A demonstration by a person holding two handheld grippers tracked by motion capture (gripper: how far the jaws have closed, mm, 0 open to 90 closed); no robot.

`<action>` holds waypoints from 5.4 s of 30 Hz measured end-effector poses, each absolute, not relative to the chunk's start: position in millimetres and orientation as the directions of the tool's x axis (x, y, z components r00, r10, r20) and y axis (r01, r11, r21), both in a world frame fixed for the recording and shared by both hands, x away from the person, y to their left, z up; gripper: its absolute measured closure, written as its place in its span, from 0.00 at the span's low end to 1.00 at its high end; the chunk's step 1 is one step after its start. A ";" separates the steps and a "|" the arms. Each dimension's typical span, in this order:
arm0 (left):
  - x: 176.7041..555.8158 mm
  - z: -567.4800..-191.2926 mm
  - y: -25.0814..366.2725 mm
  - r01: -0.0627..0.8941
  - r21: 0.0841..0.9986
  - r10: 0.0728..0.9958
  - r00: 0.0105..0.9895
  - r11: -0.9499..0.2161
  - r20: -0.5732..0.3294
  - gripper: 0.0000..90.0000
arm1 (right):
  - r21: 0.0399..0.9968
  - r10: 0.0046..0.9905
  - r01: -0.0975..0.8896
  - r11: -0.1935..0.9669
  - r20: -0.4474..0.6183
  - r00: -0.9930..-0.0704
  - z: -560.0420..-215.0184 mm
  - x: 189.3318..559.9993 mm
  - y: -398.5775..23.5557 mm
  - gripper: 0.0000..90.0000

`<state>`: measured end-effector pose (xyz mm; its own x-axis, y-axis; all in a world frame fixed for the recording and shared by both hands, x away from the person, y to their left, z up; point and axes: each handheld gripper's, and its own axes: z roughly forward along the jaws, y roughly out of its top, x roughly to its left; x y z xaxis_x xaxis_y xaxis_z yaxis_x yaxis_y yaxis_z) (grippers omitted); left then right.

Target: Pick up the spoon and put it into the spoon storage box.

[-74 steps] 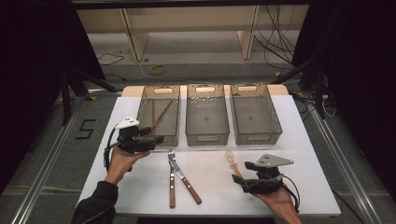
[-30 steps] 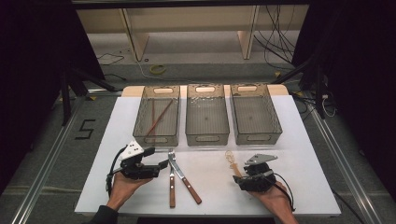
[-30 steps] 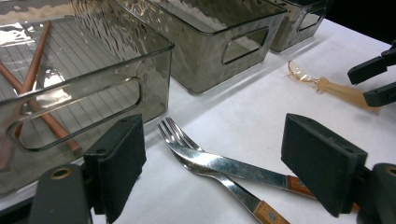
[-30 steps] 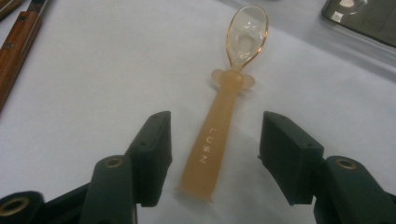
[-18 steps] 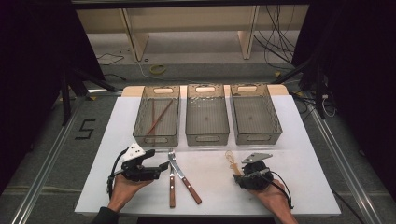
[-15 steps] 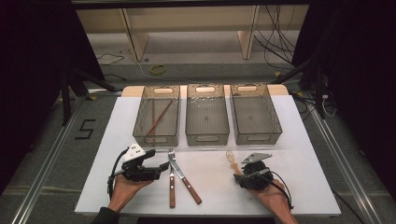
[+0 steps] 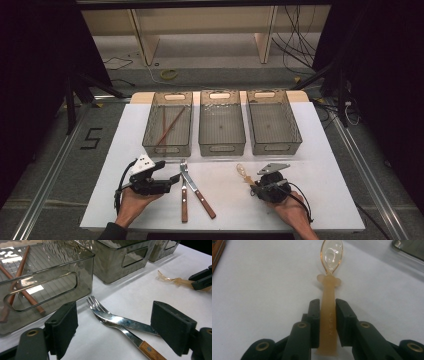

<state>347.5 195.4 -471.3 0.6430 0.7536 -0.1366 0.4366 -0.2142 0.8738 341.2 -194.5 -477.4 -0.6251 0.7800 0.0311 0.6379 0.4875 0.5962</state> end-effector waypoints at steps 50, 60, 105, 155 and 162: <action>349.1 -473.4 197.9 0.434 0.878 0.751 0.644 -0.203 -0.145 0.23 | 0.772 0.783 0.509 0.381 0.023 -0.622 -399.5 423.6 -172.2 0.84; 349.3 -473.2 199.1 0.434 0.878 0.751 0.644 -0.202 -0.145 0.23 | 0.767 0.791 0.526 0.367 0.040 -0.610 -390.4 451.0 -160.1 0.84; 350.0 -473.7 199.3 0.433 0.878 0.750 0.646 -0.204 -0.144 0.23 | 0.714 0.820 0.590 0.377 0.039 -0.571 -399.3 506.7 -116.2 0.84; 350.7 -472.8 196.4 0.432 0.870 0.737 0.664 -0.237 -0.129 0.23 | 0.724 0.768 0.577 0.378 0.102 -0.632 -390.3 502.1 -121.8 0.55; 349.5 -464.2 187.7 0.409 0.854 0.689 0.720 -0.322 -0.085 0.23 | 0.747 0.725 0.531 0.400 0.098 -0.682 -382.1 467.5 -140.3 0.49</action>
<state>349.5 187.7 -464.2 0.7196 0.6891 -0.0851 0.4090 -0.3217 0.8539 467.5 -140.3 -382.1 -0.6822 0.7246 0.0977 0.5315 0.3996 0.7469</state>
